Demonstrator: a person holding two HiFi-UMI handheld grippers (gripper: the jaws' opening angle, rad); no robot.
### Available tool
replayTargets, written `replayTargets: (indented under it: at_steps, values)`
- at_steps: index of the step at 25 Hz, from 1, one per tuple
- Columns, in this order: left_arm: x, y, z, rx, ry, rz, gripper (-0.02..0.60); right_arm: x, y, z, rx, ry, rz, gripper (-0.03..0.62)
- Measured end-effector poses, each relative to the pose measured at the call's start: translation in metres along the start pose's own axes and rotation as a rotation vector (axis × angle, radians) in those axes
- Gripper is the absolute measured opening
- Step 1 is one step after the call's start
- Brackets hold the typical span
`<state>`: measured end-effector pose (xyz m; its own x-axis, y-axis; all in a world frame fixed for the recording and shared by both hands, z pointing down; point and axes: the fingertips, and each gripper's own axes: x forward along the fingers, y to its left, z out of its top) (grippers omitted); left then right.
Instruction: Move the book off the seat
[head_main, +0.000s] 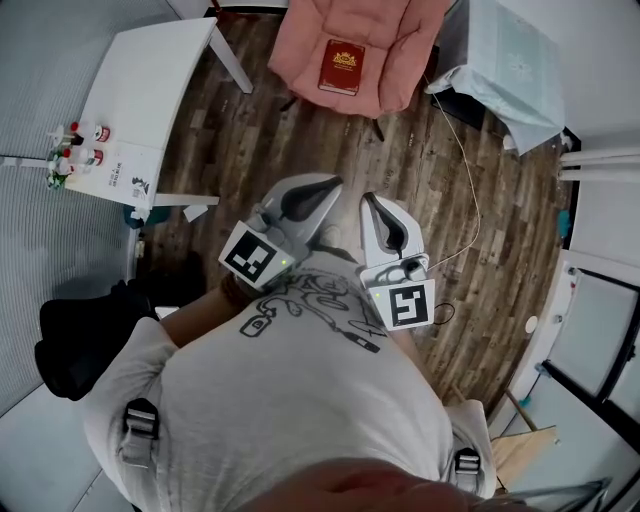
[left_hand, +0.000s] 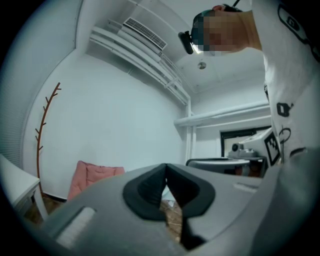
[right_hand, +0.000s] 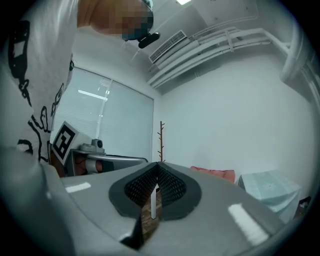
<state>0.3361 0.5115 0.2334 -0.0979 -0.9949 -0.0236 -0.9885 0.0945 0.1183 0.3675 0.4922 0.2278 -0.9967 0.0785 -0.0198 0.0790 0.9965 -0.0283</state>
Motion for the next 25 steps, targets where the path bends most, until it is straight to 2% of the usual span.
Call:
replayTargets:
  at_steps: [8, 13, 19, 25]
  values:
    - [0.020, -0.020, -0.013, 0.029, 0.019, 0.034, 0.003, -0.022, -0.019, -0.009, 0.007, 0.009, 0.026, 0.006]
    - [0.025, -0.021, -0.014, 0.015, 0.010, 0.069, 0.003, -0.029, -0.025, -0.013, 0.008, 0.013, 0.041, 0.006]
    - [0.023, -0.005, -0.020, 0.004, 0.010, 0.103, 0.003, -0.019, -0.027, -0.025, 0.031, 0.033, 0.056, 0.006]
    - [0.027, 0.027, -0.025, -0.016, 0.007, 0.113, 0.003, 0.014, -0.030, -0.034, 0.027, 0.048, 0.070, 0.006]
